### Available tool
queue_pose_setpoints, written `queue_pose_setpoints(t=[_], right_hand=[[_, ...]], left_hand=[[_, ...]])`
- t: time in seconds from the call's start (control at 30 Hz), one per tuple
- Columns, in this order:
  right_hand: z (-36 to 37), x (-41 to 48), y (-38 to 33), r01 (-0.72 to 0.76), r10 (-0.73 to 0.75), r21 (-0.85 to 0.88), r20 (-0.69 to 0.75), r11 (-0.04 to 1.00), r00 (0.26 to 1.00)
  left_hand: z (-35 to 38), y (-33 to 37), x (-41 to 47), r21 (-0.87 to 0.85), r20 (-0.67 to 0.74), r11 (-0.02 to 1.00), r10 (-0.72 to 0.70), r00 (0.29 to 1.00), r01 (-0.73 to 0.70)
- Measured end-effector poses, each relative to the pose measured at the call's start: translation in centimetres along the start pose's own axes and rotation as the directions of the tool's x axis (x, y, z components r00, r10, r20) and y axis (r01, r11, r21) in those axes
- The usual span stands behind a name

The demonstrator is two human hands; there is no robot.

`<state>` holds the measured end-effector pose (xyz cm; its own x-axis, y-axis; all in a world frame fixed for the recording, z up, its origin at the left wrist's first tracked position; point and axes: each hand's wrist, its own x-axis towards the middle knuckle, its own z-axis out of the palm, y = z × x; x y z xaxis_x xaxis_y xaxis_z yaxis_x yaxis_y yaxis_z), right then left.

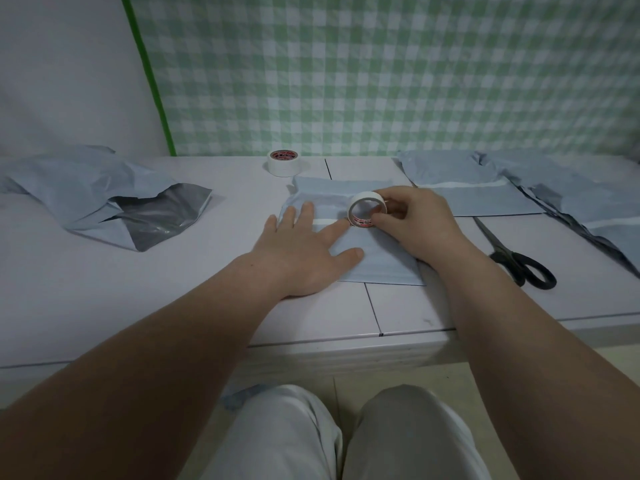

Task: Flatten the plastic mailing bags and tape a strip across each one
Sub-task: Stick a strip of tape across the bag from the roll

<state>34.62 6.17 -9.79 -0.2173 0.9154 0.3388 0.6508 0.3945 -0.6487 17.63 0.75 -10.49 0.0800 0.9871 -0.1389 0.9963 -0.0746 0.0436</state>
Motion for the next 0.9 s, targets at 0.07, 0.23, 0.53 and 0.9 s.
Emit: queue_pose_setpoints(t=[0.07, 0.23, 0.53, 0.9], right_hand=[[0.0, -0.2, -0.1, -0.003, 0.003, 0.028, 0.018, 1.0, 1.0], [0.1, -0.4, -0.2, 0.001, -0.004, 0.059, 0.047, 0.998, 0.999], [0.3, -0.4, -0.1, 0.021, -0.023, 0.055, 0.04, 0.998, 0.999], [0.3, -0.4, -0.2, 0.034, -0.033, 0.056, -0.01, 0.998, 0.999]], left_hand=[[-0.1, -0.7, -0.1, 0.005, 0.003, 1.0, 0.017, 1.0, -0.017], [-0.2, -1.6, -0.3, 0.02, 0.006, 0.999, 0.049, 0.999, -0.05], [-0.5, -0.3, 0.0, -0.041, -0.111, 0.984, 0.168, 0.98, -0.173], [-0.2, 0.3, -0.4, -0.105, -0.075, 0.98, 0.163, 0.984, -0.17]])
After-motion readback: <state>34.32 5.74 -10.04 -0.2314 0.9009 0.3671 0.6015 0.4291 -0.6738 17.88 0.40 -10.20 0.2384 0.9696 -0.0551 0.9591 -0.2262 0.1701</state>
